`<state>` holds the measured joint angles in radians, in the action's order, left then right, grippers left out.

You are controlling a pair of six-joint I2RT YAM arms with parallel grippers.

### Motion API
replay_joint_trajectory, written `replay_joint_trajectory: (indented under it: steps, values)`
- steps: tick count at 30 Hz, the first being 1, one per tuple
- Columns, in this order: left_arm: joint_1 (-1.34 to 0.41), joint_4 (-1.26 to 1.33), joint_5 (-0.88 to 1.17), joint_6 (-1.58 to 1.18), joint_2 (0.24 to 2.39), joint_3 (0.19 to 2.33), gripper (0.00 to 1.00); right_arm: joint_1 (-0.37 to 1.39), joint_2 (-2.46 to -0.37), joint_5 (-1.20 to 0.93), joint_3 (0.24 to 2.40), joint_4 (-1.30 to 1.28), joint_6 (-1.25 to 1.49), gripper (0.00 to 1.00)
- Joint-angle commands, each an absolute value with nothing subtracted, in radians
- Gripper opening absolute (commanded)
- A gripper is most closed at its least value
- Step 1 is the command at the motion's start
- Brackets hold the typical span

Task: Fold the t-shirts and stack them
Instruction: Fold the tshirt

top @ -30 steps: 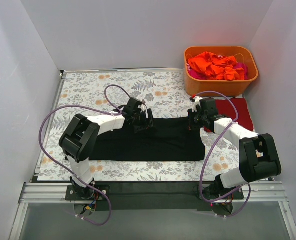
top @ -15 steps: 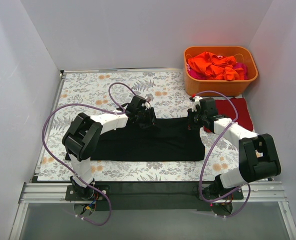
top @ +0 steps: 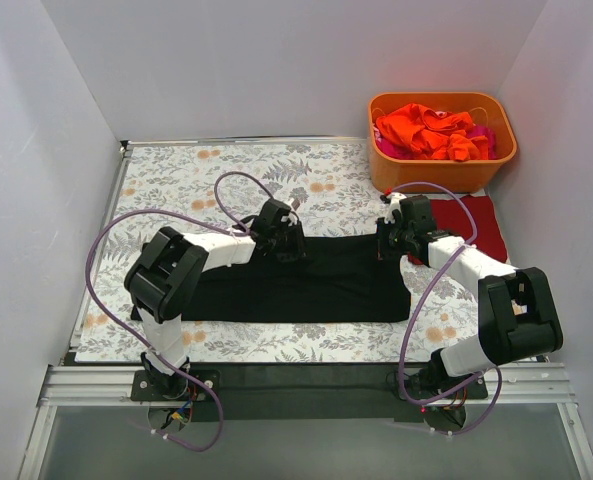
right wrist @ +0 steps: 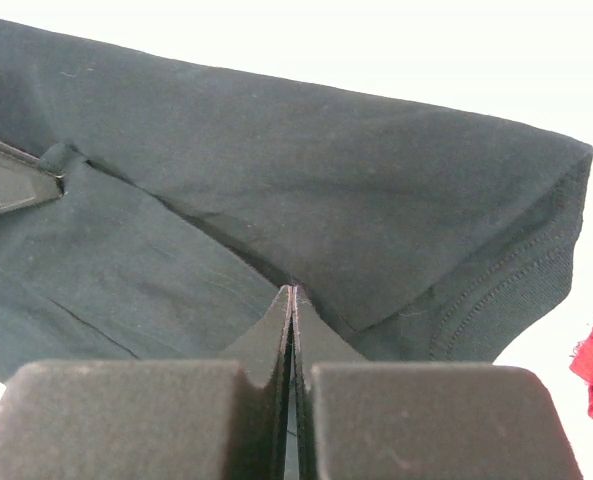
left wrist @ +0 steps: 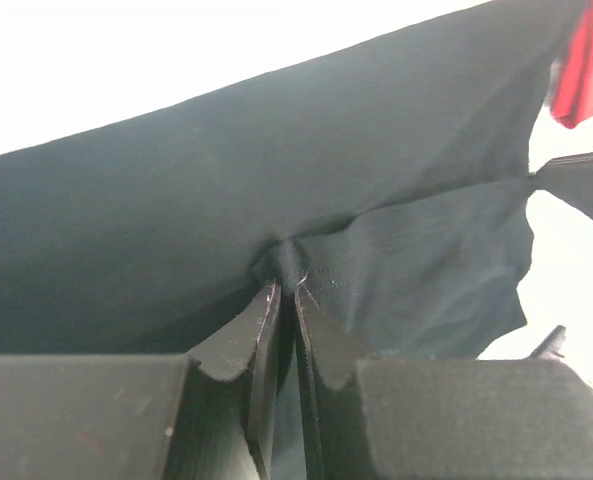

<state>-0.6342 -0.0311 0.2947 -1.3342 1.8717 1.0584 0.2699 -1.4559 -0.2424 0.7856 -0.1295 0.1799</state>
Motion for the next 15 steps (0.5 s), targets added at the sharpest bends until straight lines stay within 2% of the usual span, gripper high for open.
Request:
replay_joint_trajectory:
  steps: [1, 12, 14, 15]
  values:
    - [-0.640, 0.067, 0.230, -1.328, 1.804, 1.005, 0.13, 0.272, -1.448, -0.206, 0.767, -0.104, 0.175, 0.01]
    - [-0.640, 0.138, 0.140, -1.348, 1.792, 0.931, 0.14, 0.272, -1.465, -0.135, 0.761, -0.123, 0.183, 0.01]
    - [-0.641, 0.143, 0.138, -1.342, 1.790, 0.933, 0.18, 0.272, -1.468, -0.152, 0.768, -0.124, 0.183, 0.02]
    - [-0.641, 0.143, 0.135, -1.339, 1.780, 0.934, 0.25, 0.273, -1.467, -0.159, 0.782, -0.133, 0.183, 0.11]
